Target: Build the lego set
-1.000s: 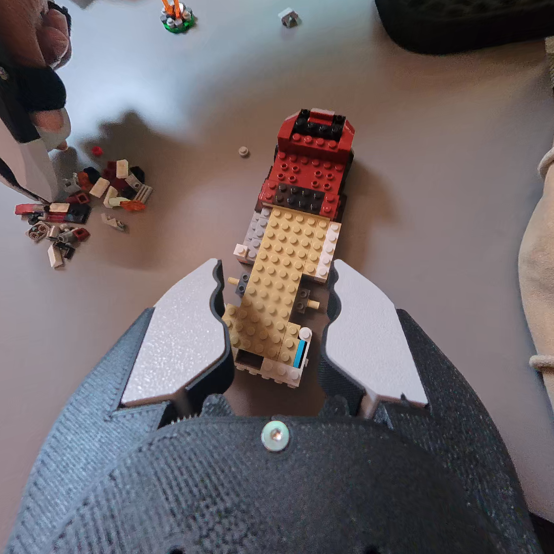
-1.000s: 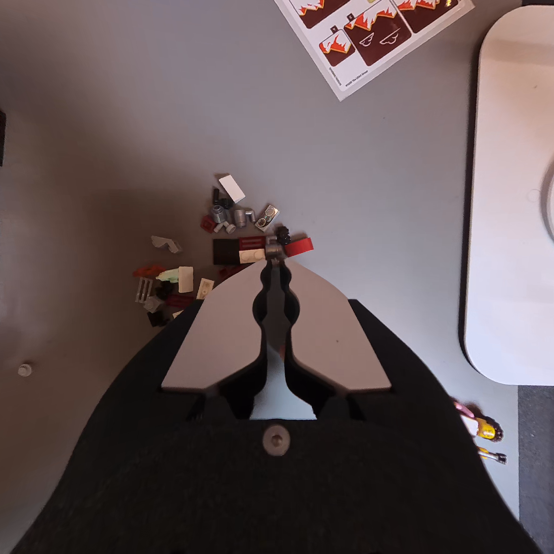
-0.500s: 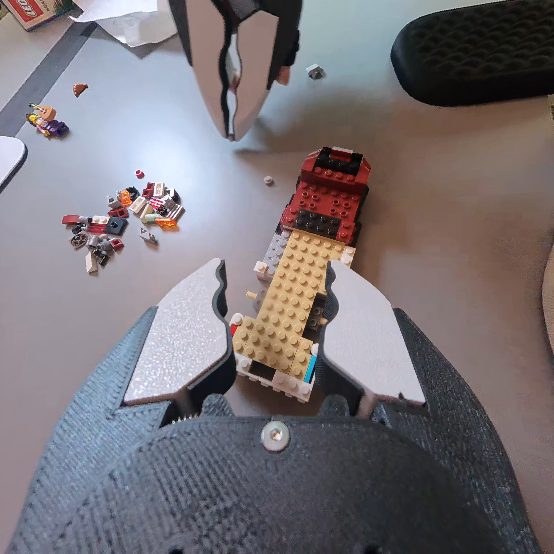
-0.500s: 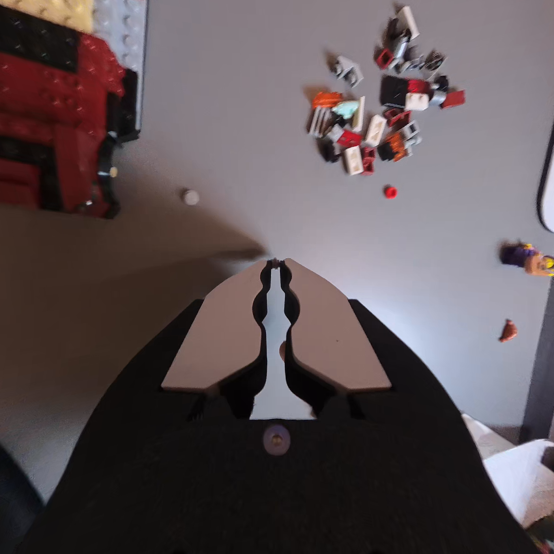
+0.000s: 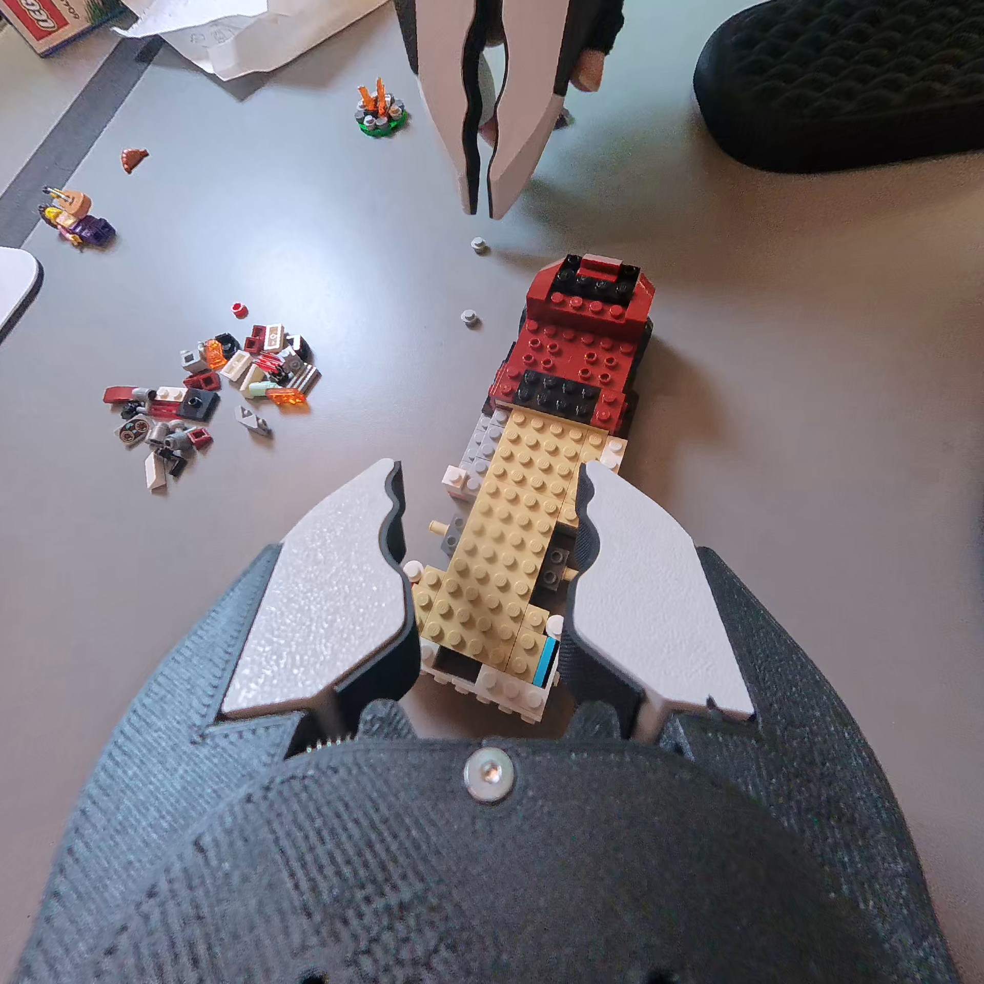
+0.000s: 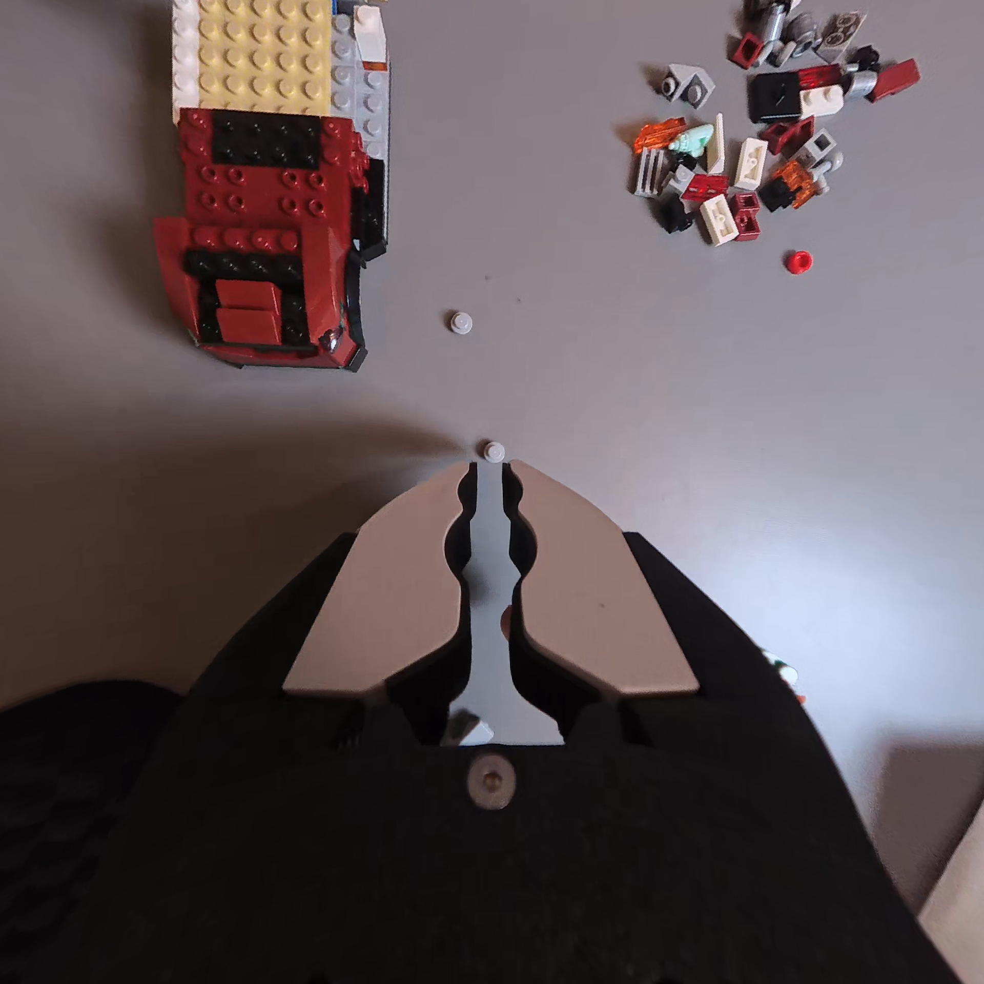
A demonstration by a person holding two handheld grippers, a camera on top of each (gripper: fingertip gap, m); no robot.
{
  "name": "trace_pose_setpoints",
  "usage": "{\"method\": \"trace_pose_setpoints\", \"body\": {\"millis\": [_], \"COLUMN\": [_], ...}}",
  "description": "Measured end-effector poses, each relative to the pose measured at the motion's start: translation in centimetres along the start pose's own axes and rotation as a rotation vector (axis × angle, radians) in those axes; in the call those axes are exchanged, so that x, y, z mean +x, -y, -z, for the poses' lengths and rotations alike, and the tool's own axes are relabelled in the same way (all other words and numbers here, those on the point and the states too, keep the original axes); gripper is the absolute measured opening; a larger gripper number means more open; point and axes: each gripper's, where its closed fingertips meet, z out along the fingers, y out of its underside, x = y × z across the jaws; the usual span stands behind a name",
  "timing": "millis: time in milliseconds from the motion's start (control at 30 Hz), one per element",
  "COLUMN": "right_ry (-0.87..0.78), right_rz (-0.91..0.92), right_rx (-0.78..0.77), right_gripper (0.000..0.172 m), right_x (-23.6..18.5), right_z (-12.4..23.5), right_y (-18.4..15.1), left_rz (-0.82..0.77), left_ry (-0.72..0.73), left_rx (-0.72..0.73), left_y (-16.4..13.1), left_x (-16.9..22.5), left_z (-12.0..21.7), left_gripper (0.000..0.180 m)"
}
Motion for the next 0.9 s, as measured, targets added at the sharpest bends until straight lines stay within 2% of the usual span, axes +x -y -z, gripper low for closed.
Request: {"method": "trace_pose_setpoints", "body": {"millis": [233,400,900], "right_ry": [0.035,0.036,0.052], "right_rz": [0.011,0.023,-0.008], "right_rx": [-0.024,-0.046,0.01], "right_gripper": [0.009,0.008,0.011], "right_x": [0.0,0.0,-0.3], "right_z": [-1.2,-1.4,-0.8], "right_y": [0.1,-0.1,-0.1], "left_rz": [-0.013,-0.078,-0.171], "left_ry": [-0.026,-0.043,-0.134], "left_rx": [-0.035,-0.087,-0.211], "left_y": [-0.5,-0.9,-0.5], "left_x": [0.6,1.2,2.7], "left_z": [-0.2,-0.4,-2.3], "left_gripper": [0.07,0.068,0.073]}}
